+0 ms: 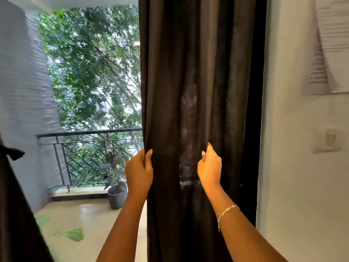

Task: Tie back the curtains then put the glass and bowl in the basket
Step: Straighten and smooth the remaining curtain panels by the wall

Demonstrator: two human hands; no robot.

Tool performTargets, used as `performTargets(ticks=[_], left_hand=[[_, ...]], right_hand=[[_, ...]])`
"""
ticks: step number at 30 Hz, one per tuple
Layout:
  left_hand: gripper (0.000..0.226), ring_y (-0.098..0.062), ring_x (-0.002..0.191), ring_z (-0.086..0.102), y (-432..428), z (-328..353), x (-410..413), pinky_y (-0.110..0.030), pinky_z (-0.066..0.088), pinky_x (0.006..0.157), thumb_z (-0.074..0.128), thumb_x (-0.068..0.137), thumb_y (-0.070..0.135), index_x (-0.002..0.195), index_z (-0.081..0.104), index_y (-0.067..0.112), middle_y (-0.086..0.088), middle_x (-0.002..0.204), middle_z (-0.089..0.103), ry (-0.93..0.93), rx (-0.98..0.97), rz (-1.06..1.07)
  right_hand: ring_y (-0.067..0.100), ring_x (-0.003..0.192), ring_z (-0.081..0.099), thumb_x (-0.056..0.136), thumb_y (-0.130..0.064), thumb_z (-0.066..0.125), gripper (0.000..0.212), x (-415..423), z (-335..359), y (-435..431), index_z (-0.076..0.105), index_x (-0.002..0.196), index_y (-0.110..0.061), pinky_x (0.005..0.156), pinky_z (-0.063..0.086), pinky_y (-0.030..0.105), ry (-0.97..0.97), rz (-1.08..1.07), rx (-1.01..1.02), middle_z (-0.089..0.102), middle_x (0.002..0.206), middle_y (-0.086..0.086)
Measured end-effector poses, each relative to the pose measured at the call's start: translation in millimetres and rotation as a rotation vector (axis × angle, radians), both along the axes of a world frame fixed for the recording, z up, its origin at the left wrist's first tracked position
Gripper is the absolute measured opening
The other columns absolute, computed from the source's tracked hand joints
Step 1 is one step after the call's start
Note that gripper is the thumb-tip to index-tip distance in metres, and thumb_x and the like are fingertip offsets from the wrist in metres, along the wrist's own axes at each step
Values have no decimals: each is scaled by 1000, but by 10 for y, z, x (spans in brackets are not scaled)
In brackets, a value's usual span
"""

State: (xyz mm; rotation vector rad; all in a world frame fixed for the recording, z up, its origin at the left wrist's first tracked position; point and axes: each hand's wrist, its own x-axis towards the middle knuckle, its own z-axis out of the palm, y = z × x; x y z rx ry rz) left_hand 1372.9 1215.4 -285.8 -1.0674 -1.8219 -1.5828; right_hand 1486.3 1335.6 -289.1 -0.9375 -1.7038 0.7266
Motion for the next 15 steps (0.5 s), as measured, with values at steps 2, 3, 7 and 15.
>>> performTargets(ticks=[2, 3, 7, 15], left_hand=[[40, -27, 49, 41, -22, 10, -39, -34, 28, 52, 44, 91, 30, 71, 57, -2, -3, 47, 39, -1, -8, 13], [36, -28, 50, 44, -26, 16, -45, -34, 28, 54, 47, 94, 25, 72, 57, -2, -6, 48, 42, 0, -13, 19], [36, -39, 57, 54, -24, 13, -51, -30, 25, 51, 44, 92, 27, 74, 59, 0, -24, 59, 57, 35, 2, 17], [33, -28, 52, 47, -23, 9, -109, -21, 23, 46, 43, 91, 25, 73, 58, 2, -18, 59, 57, 42, 11, 24]], right_hand=[[30, 115, 57, 90, 8, 40, 60, -63, -54, -204, 31, 144, -16, 94, 43, 35, -22, 44, 77, 60, 122, 19], [32, 112, 58, 87, 9, 40, 67, -100, -81, -306, 26, 146, -19, 92, 45, 37, -44, 85, 128, 59, 124, 18], [32, 119, 53, 82, 11, 39, 81, -257, -174, -672, 4, 149, -19, 96, 45, 39, -202, 272, 293, 26, 154, 5], [28, 118, 54, 90, 6, 33, 73, -428, -223, -929, -5, 148, -16, 93, 49, 36, -355, 309, 363, 1, 158, 1]])
